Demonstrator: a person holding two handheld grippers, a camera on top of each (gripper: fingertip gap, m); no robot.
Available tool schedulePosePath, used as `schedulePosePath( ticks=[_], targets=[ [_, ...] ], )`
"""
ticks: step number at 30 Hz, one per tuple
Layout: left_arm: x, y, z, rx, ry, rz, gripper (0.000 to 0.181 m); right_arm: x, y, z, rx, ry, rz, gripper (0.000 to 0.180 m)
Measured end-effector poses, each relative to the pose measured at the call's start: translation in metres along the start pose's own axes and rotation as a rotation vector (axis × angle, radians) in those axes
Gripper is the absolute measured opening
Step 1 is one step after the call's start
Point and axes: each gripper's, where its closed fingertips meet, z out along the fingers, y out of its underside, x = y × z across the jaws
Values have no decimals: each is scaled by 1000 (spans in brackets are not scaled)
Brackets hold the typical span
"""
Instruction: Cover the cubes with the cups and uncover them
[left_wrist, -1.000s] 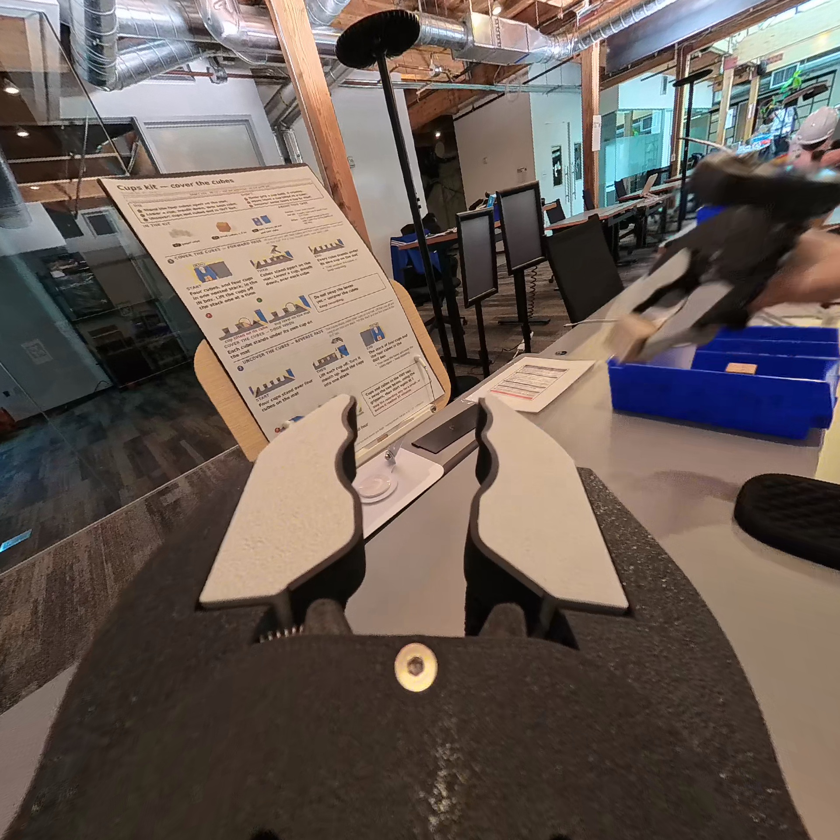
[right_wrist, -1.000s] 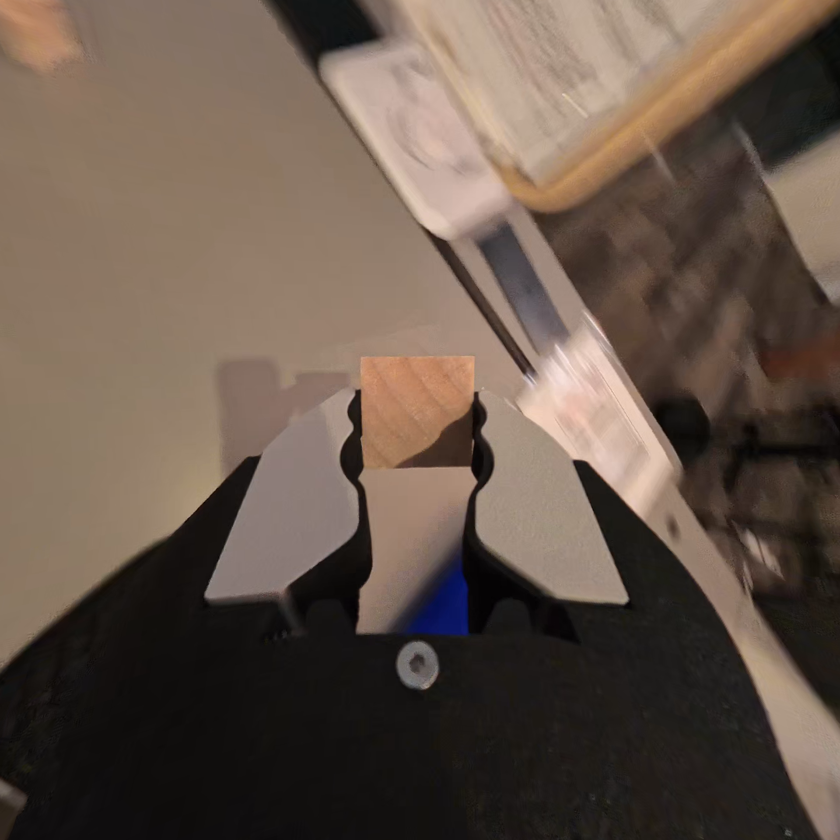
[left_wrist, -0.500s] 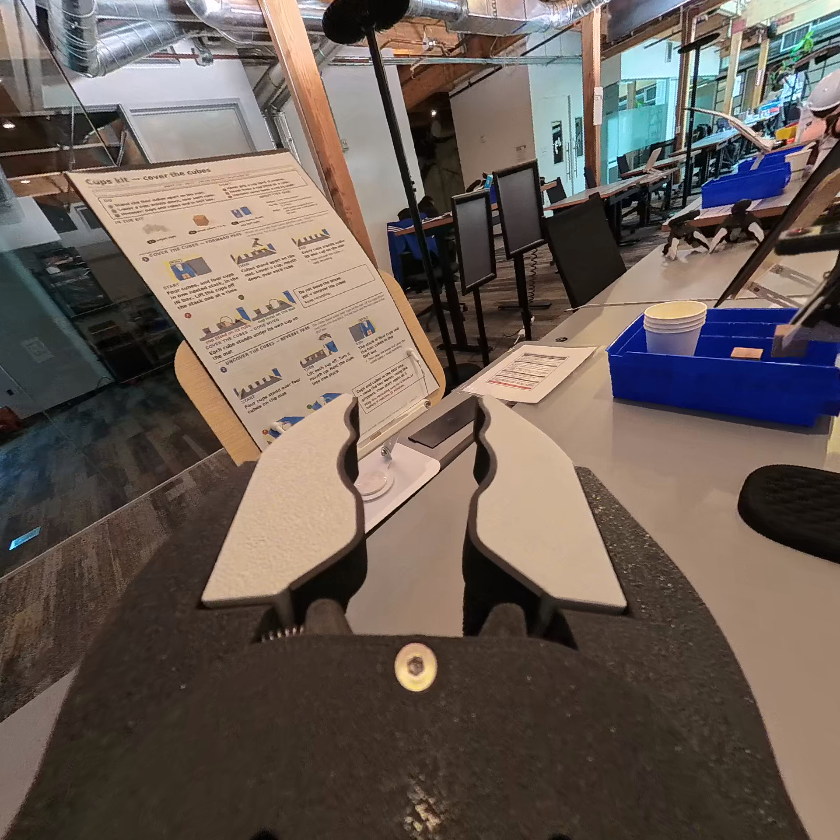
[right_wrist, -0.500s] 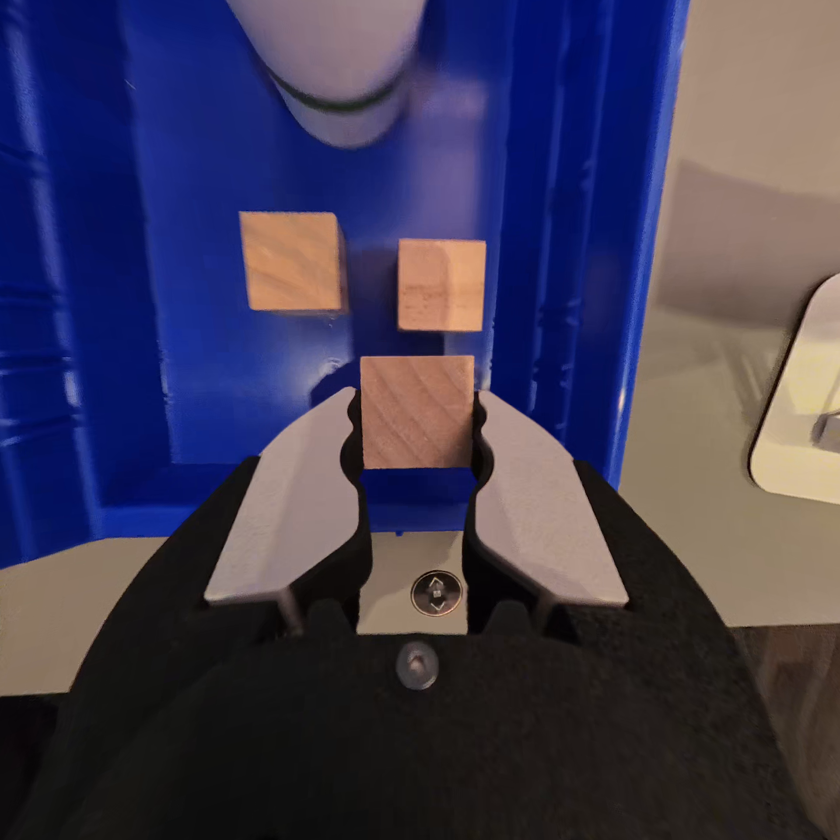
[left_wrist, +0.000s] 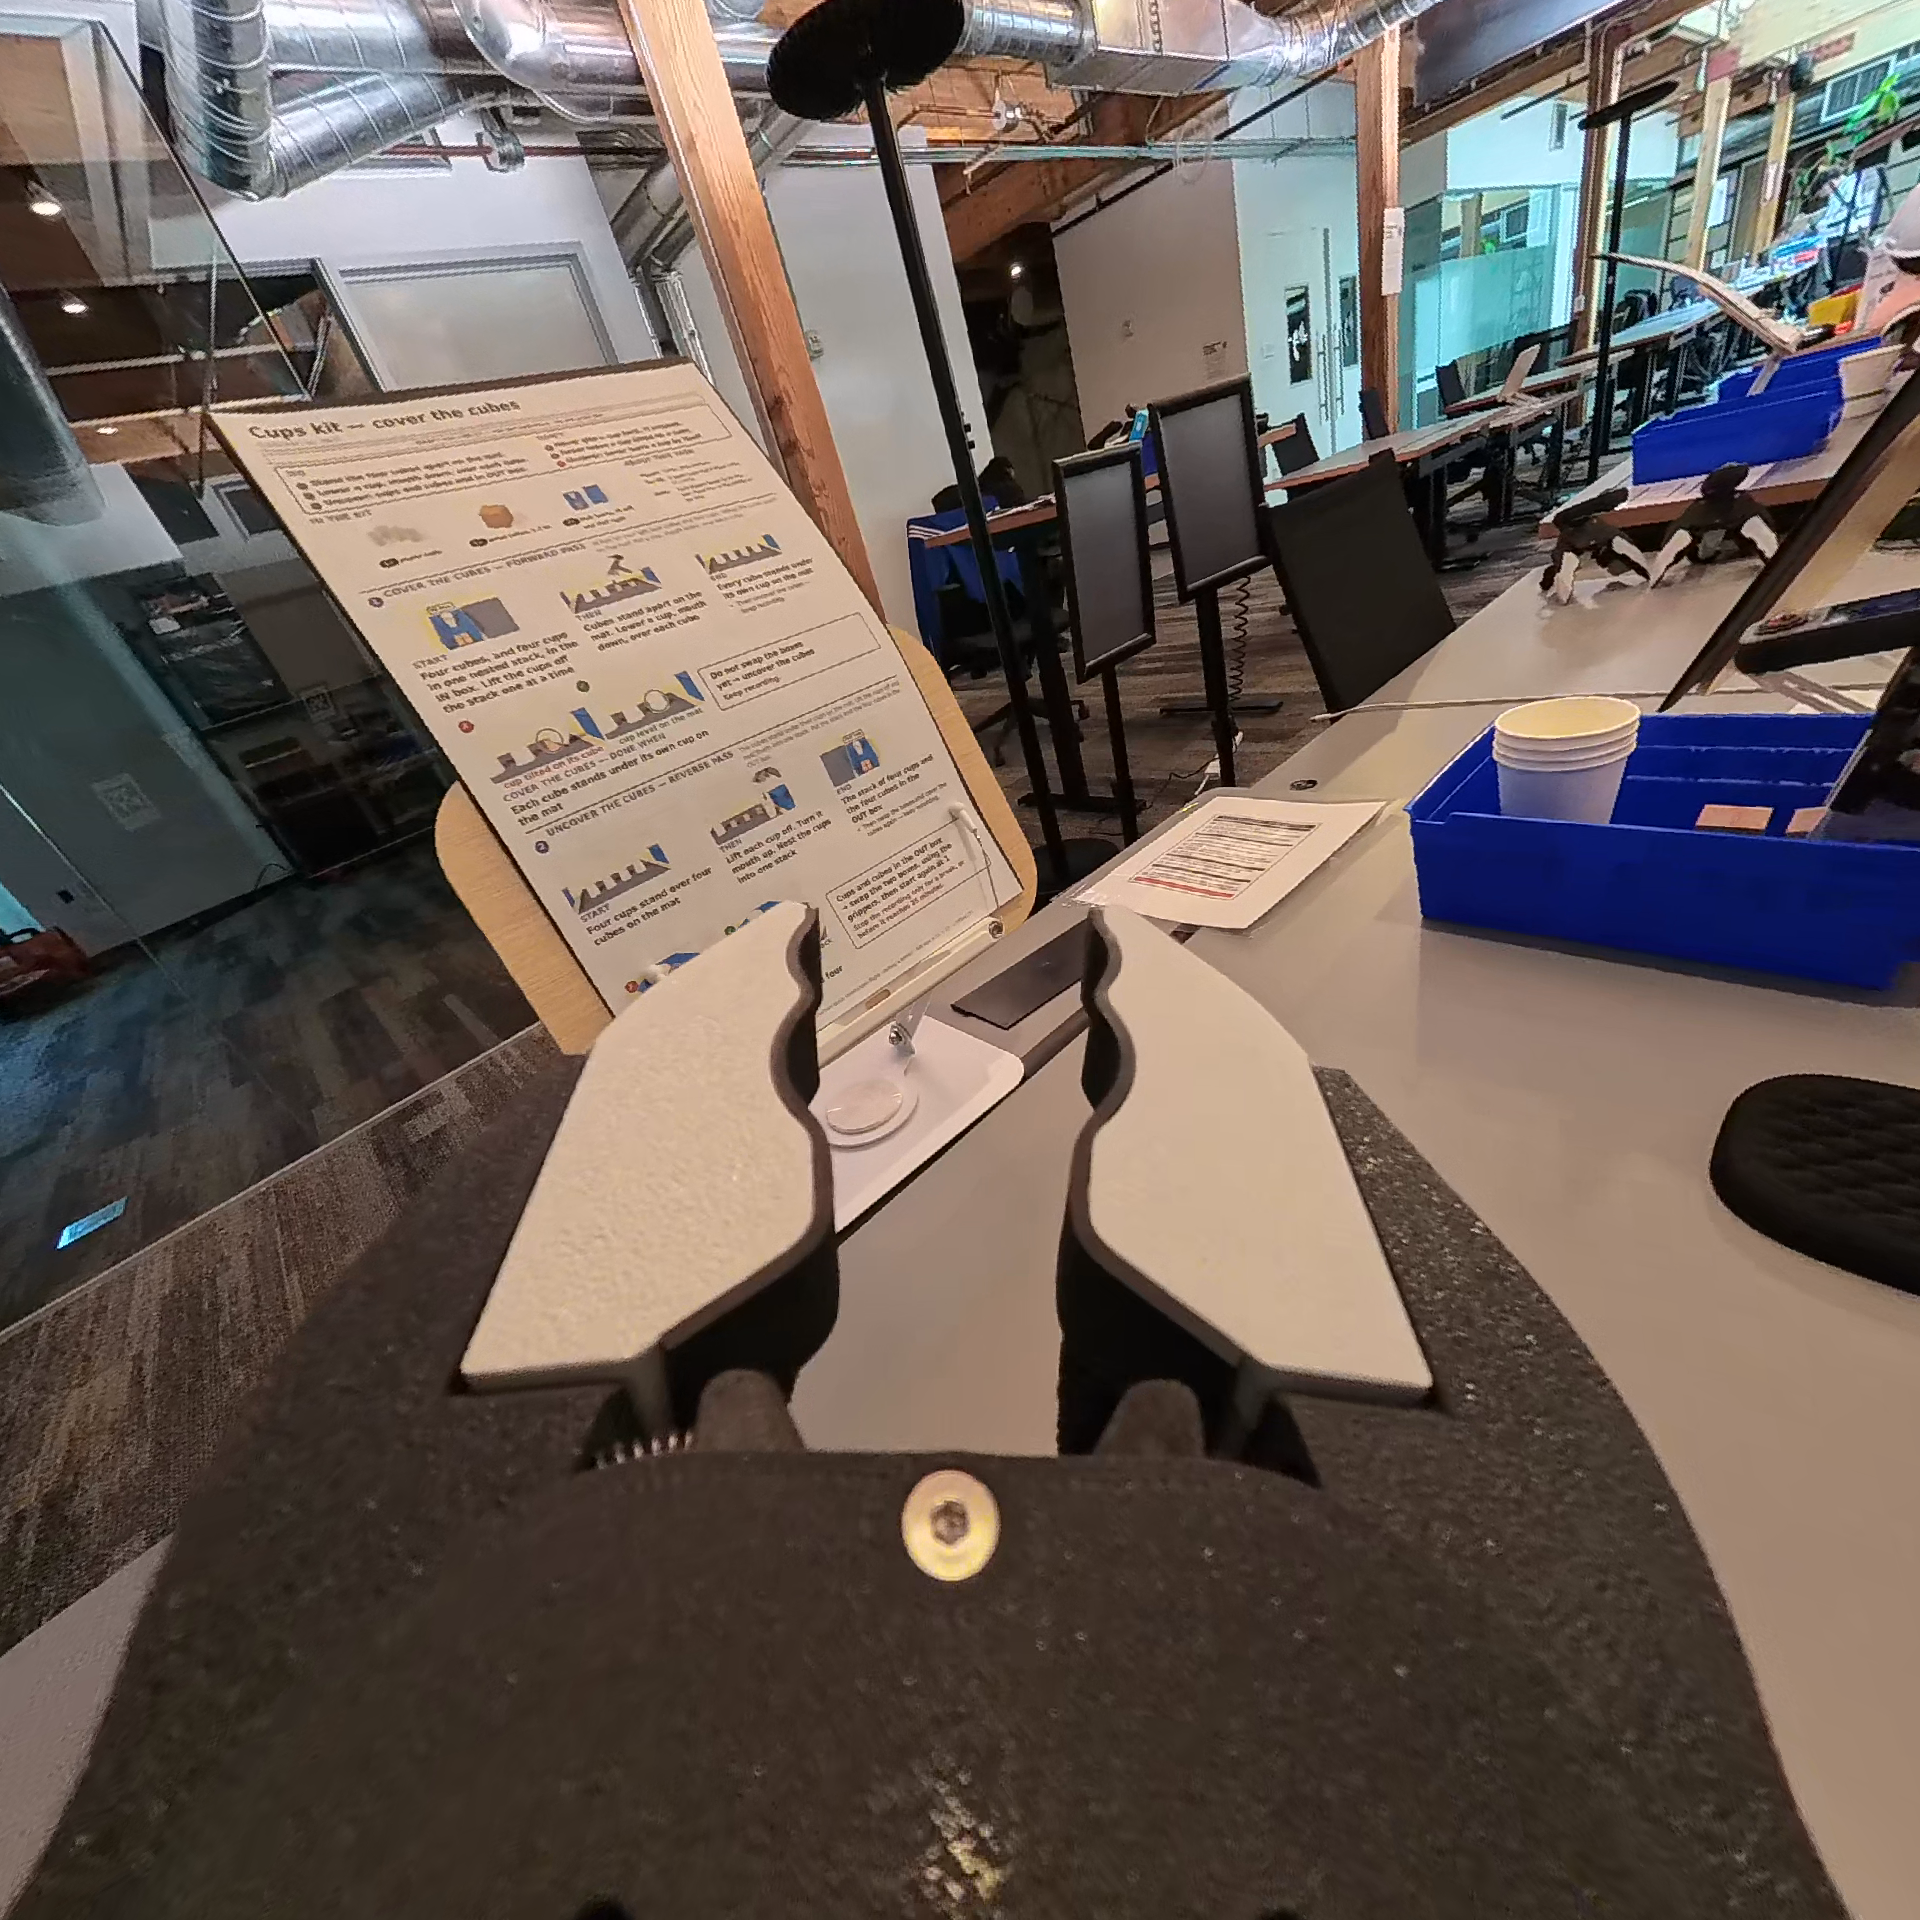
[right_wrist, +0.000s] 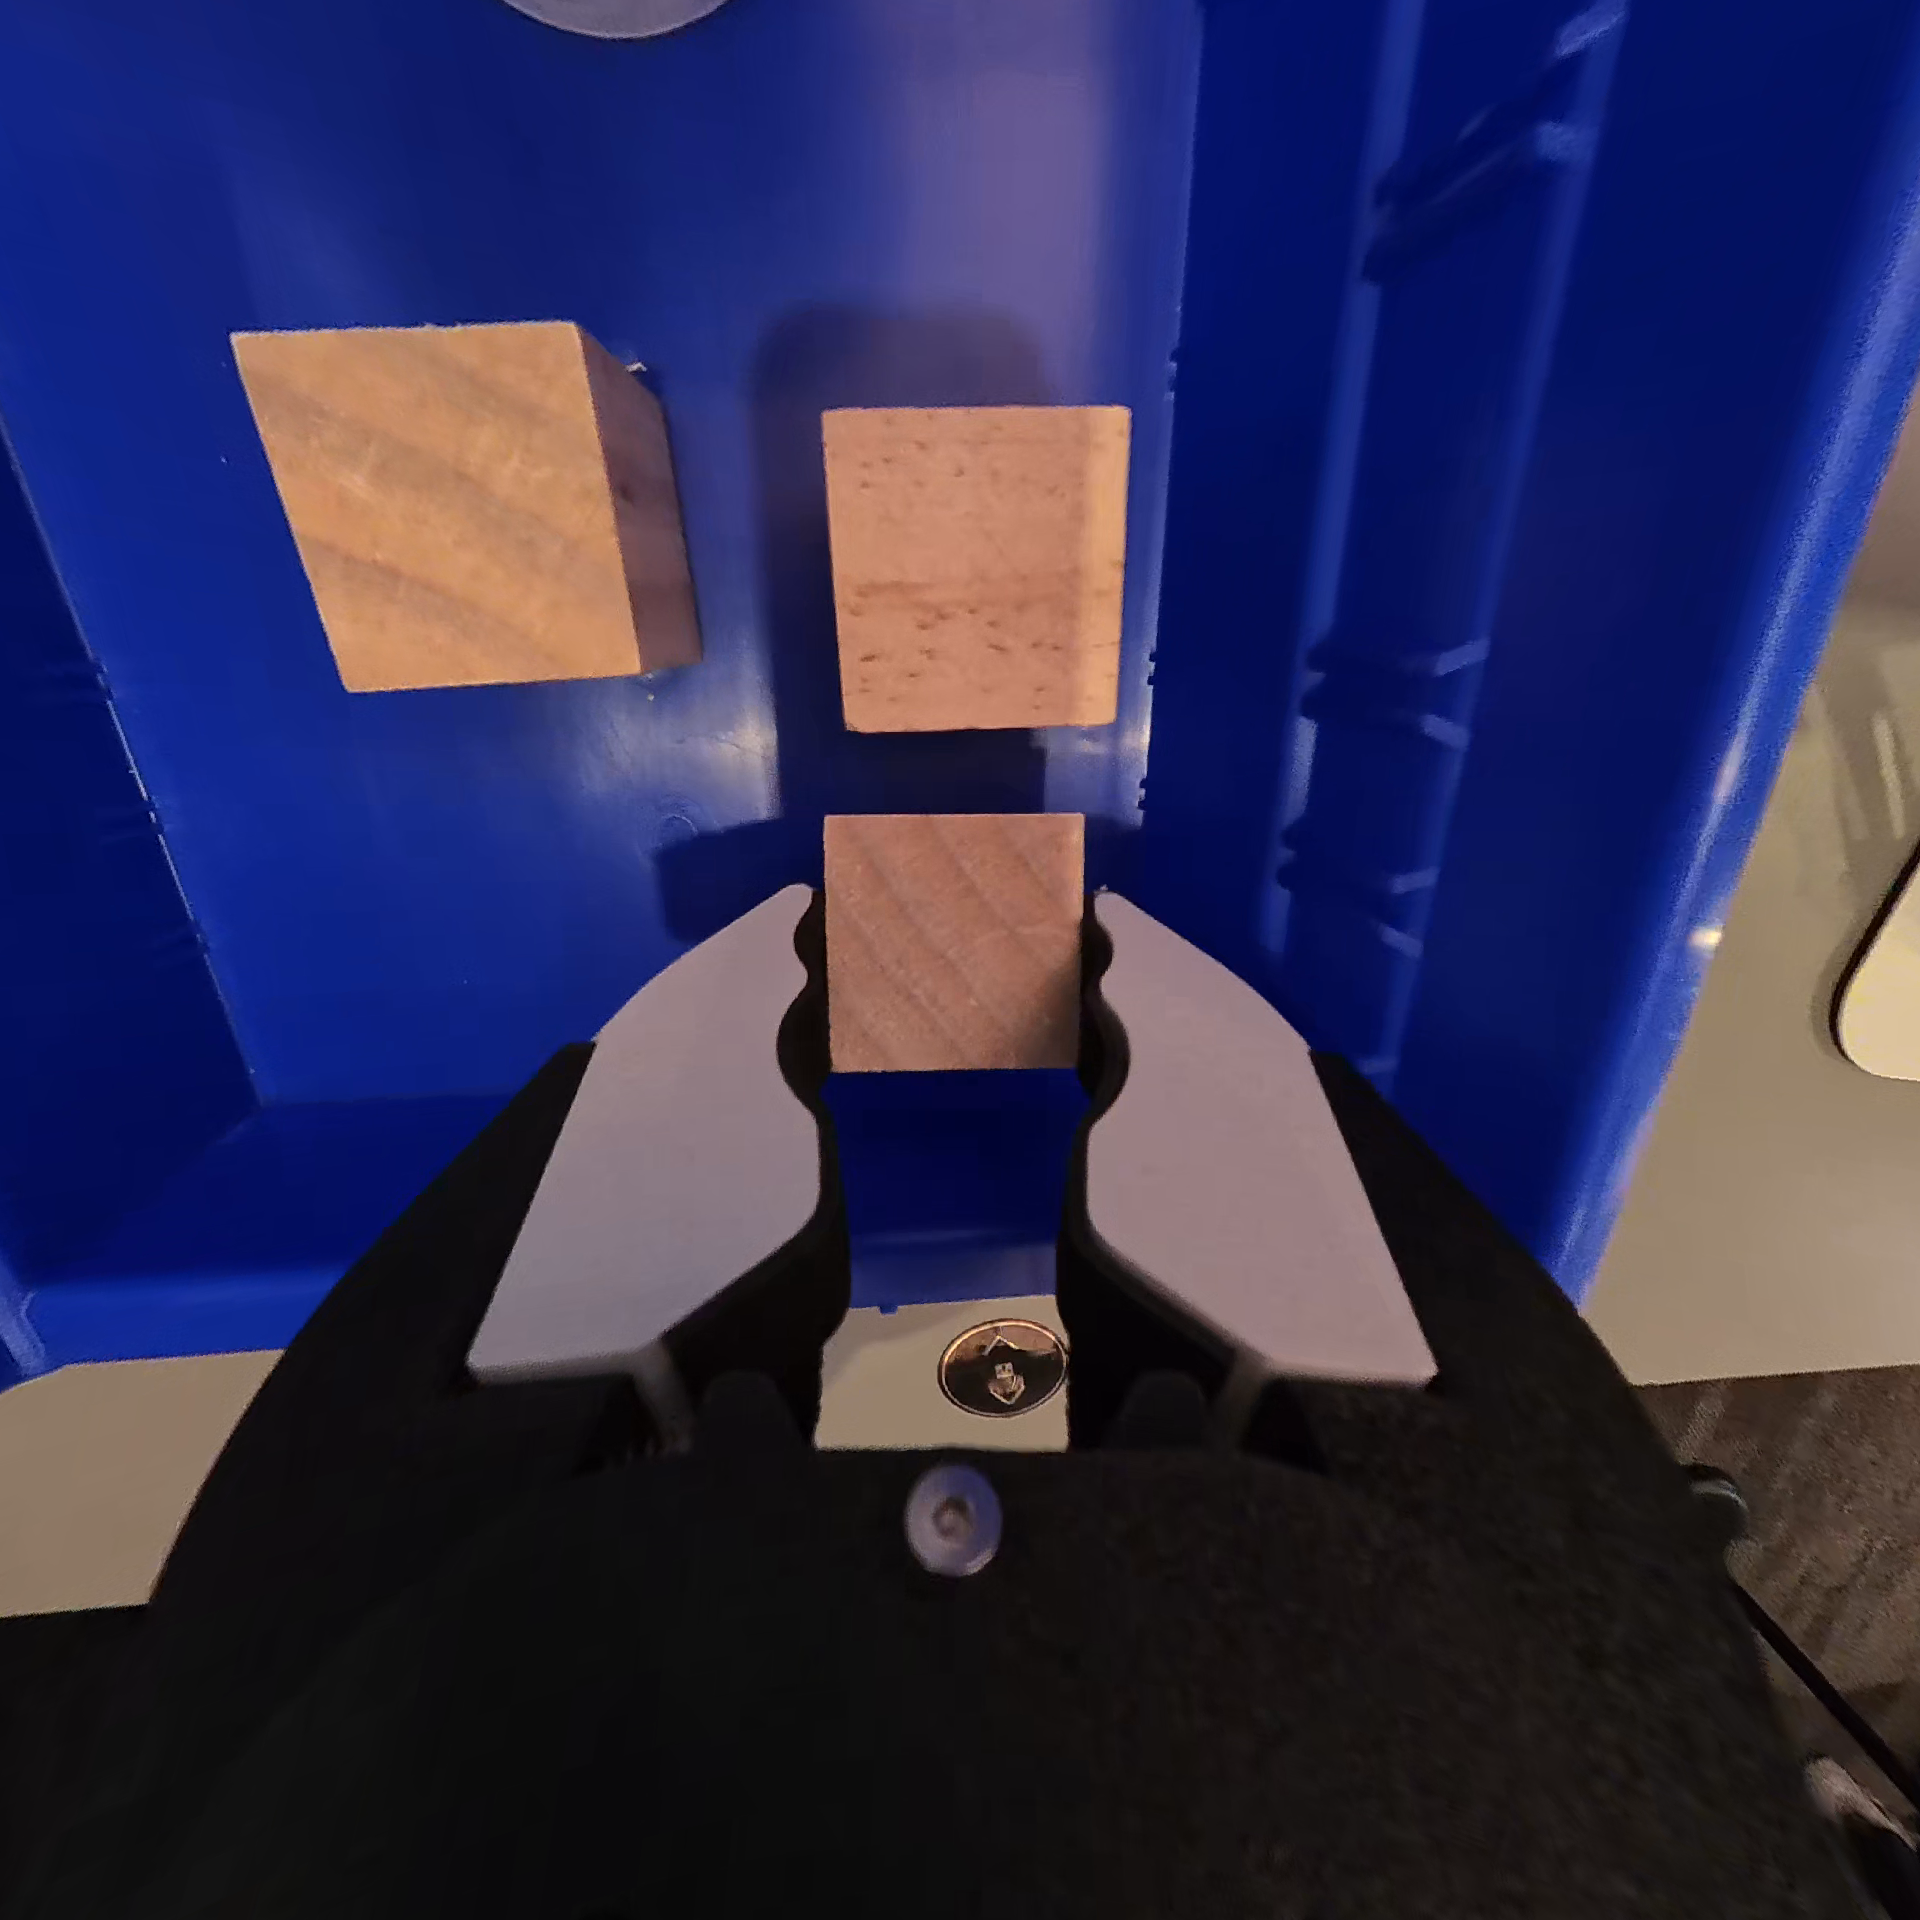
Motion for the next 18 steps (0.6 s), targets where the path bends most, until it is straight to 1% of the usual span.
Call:
schedulePosePath(
  ticks=[11, 15, 18],
  targets=[
    [0, -3, -5, 18, 9, 1, 47, -2, 13, 3, -180, -22, -9, 45],
    [-2, -5, -9, 31, 10, -10, 47, -1, 4, -8, -104, 3, 2, 54],
    [-6, -6, -15, 45, 2, -14, 47, -3, -3, -46, -26, 73, -13, 55]
  ],
)
